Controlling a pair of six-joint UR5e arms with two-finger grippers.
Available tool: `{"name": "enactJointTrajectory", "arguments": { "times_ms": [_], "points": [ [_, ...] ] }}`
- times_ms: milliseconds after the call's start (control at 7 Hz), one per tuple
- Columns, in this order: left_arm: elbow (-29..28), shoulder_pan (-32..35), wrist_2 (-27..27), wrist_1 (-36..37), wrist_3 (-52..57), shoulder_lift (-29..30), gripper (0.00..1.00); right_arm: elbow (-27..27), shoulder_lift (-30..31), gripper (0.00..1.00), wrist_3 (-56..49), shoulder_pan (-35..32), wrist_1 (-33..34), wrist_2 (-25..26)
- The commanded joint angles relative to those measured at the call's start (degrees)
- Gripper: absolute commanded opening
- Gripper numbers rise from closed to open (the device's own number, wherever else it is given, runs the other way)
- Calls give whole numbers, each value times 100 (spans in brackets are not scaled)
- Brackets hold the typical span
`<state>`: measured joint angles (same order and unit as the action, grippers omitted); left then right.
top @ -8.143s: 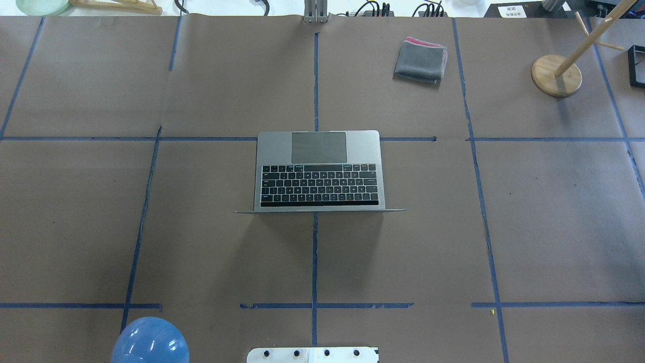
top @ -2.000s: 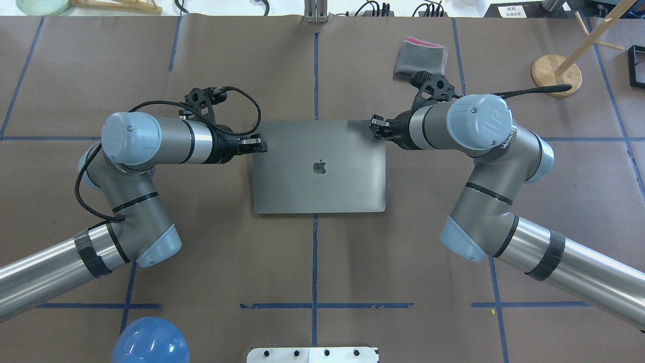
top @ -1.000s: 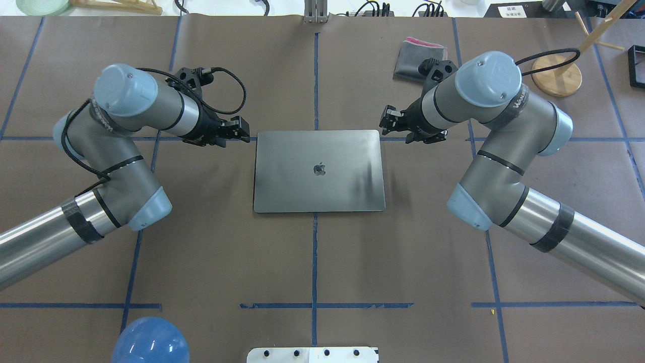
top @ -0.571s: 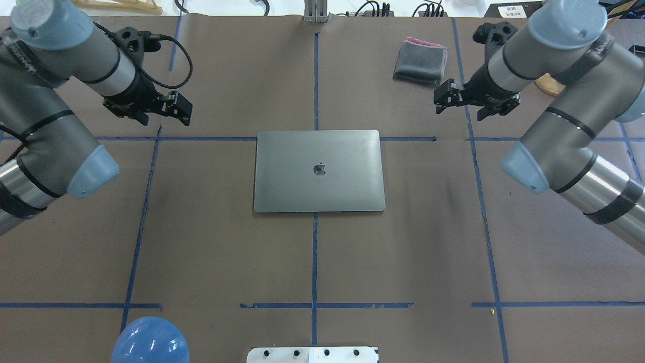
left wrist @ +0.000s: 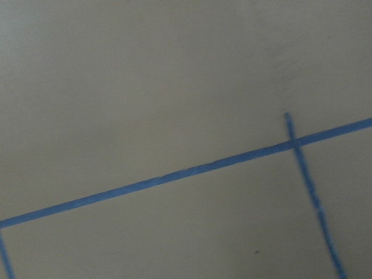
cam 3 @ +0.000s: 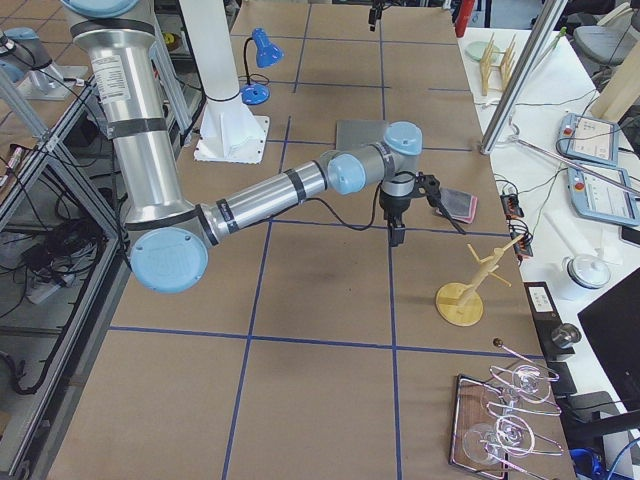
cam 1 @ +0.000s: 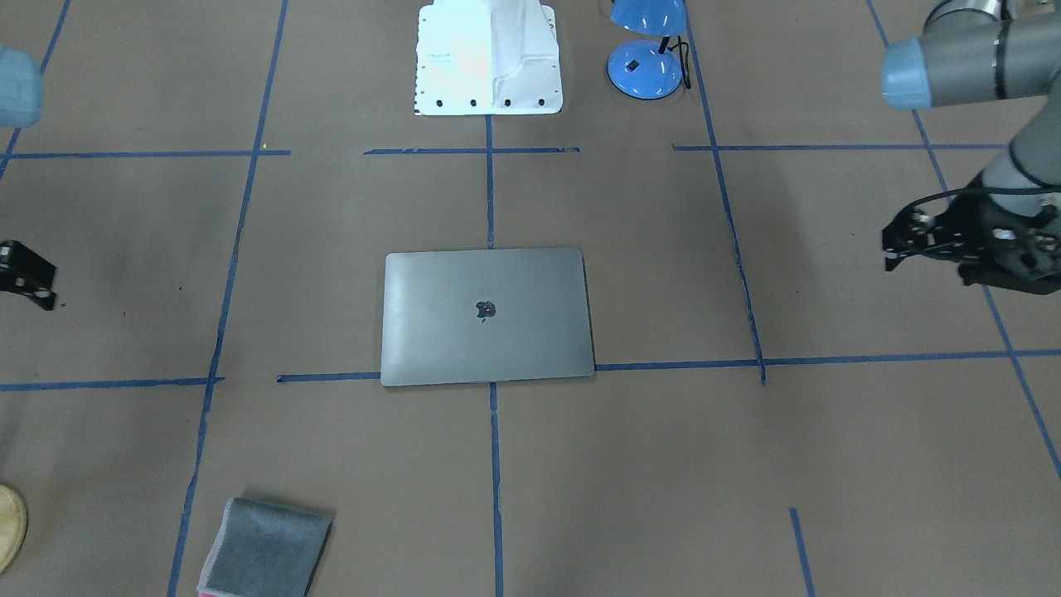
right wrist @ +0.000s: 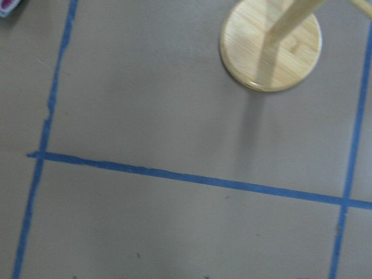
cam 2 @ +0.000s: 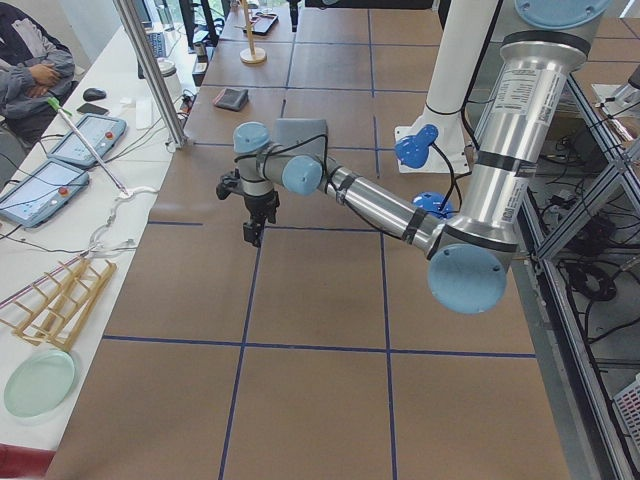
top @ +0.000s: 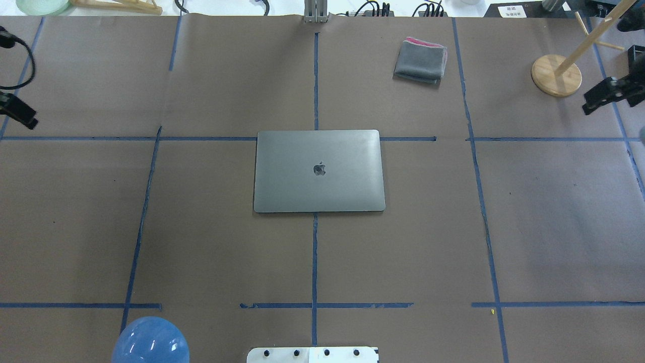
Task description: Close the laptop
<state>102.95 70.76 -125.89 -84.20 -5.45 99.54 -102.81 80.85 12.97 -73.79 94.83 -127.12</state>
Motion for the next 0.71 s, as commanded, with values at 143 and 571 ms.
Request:
{"name": "enactJointTrajectory", "arguments": {
  "times_ms": [143,571],
  "points": [
    [-117,1507,-480,264,1482,-794,100,112,885,100,-2557,-1442,457,-445],
    [-143,2090,-594,543,2470,-1376,100,481,1116,100,-2836,-1648,413,-419]
  ]
}}
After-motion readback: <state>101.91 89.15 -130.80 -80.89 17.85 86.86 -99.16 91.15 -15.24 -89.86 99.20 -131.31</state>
